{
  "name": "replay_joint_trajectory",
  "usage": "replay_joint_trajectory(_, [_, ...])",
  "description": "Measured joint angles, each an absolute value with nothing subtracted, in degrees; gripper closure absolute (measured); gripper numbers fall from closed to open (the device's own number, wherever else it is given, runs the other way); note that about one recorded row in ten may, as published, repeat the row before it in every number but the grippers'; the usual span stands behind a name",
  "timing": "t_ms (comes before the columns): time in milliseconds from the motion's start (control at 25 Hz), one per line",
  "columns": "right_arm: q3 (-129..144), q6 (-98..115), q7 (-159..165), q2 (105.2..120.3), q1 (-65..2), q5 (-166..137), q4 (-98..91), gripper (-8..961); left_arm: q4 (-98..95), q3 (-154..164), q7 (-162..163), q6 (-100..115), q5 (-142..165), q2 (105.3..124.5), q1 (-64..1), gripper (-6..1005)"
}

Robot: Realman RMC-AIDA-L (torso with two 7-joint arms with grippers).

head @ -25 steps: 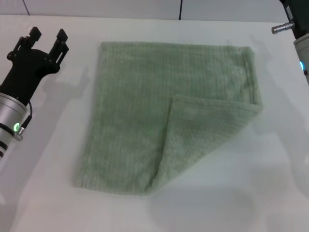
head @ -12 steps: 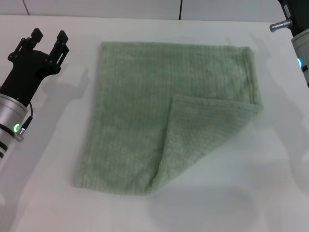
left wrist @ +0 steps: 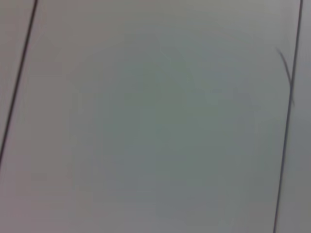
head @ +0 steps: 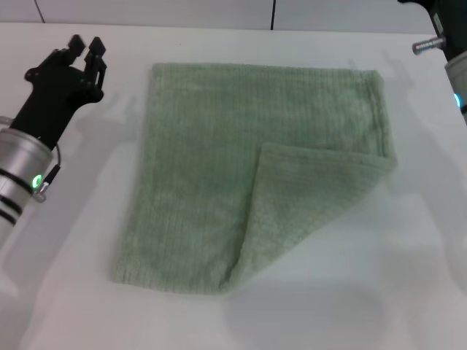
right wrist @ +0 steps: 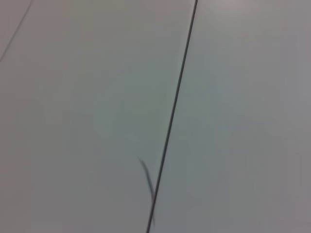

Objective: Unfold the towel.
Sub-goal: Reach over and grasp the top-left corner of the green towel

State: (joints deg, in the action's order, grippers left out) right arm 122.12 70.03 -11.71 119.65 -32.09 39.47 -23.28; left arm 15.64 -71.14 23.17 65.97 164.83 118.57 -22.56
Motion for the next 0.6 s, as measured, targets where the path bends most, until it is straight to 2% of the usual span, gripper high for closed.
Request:
replay_joint_trajectory(200, [120.38,69.93,-11.95,119.68,-31.65,39.47,-20.40,298,15.65,-70.85,23.36,63.10,164.87,118.57,-24.17,685])
replay_joint_trajectory(400, [117.78,69.39,-11.48,119.71,-30.73,39.51,-19.79,299,15.65,-68.86,26.49,54.92,164.89,118.60,-28.88,917])
replay_joint_trajectory(600, [117.71,67.43,-11.43,119.71,-30.32,39.55,-20.02,299,15.69,-65.71,28.74,45.16,164.89,118.56,-33.06,965])
